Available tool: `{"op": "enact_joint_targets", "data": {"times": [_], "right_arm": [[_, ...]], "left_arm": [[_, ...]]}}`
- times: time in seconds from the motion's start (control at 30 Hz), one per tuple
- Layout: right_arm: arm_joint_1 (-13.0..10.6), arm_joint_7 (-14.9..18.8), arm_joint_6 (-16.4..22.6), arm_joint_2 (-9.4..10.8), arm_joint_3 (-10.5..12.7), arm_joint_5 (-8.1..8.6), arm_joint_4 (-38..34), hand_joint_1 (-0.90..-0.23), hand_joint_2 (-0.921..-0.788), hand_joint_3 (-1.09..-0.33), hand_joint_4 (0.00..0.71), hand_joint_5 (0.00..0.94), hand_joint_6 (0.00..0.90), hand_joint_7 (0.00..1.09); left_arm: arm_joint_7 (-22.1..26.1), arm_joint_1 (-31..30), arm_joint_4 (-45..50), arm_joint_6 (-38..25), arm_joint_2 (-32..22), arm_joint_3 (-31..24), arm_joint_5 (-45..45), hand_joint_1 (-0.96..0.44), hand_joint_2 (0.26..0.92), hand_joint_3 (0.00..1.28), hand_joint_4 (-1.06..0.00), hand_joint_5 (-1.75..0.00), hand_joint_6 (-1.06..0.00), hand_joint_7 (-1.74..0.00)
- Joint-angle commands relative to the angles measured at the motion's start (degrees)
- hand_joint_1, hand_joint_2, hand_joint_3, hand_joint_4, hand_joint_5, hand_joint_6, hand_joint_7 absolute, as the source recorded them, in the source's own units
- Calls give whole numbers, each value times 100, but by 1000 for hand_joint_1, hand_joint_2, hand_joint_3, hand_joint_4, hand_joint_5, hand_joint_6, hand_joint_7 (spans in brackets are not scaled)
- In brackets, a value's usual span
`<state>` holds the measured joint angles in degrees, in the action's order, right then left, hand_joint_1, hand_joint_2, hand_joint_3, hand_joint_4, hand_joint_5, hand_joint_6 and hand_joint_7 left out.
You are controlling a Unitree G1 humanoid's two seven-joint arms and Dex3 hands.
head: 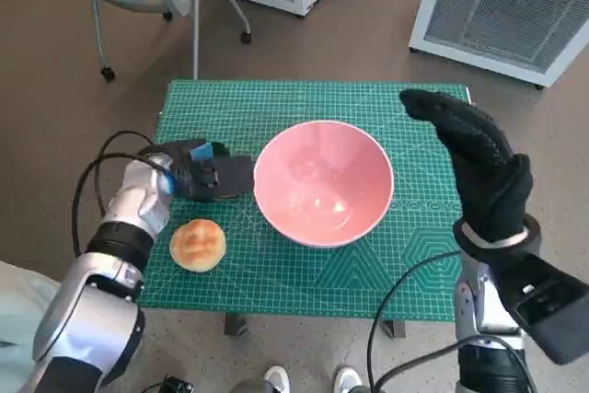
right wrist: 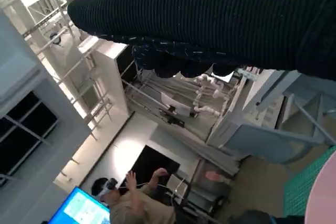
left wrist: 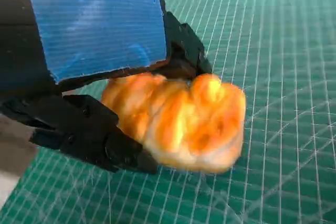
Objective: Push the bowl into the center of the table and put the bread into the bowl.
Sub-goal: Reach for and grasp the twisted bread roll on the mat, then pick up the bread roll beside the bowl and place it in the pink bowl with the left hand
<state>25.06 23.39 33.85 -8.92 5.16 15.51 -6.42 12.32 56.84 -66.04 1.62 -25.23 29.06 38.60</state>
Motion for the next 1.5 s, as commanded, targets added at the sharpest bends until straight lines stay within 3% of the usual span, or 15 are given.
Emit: {"op": "enact_joint_targets", "data": {"times": [0.03,0.17,0.43,0.77,1.07,1.3,1.5], "right_arm": [[-95,64,-76,-41,-21,35,-14,-699,-921,-699,114,0,-1,526],[-93,120,-84,-47,-19,108,-42,-697,-921,-699,113,0,-1,525],[-109,184,-76,-16,-39,178,-34,-693,-921,-699,113,0,-1,518],[-140,170,-67,-29,-24,194,-22,-700,-921,-699,113,0,-1,515],[-180,213,-70,-25,-33,265,-8,-698,-921,-699,112,0,-1,512],[-203,242,-117,-24,-26,314,-12,-694,-921,-699,111,0,-1,507],[-214,283,-161,-27,-23,363,9,-689,-921,-701,105,0,-1,501]], "left_arm": [[-260,-68,68,366,-162,9,29,19,917,44,-707,-1180,-662,-1007],[-291,-63,260,531,-273,-88,-57,5,919,47,-707,-1182,-658,-1085],[-278,-144,923,727,-531,-479,-342,2,919,46,-727,-1192,-651,-1072],[-126,-530,2355,840,-893,-1382,-1094,2,918,34,-760,-1099,-646,-1134],[91,-1111,3984,1055,-866,-2138,-1956,2,918,32,-767,-1071,-639,-1161],[18,-1427,4821,1326,-624,-2234,-2115,1,914,21,-781,-1075,-668,-1113],[-10,-1567,5156,1581,-289,-1971,-1954,1,914,19,-789,-1083,-667,-1096]]}}
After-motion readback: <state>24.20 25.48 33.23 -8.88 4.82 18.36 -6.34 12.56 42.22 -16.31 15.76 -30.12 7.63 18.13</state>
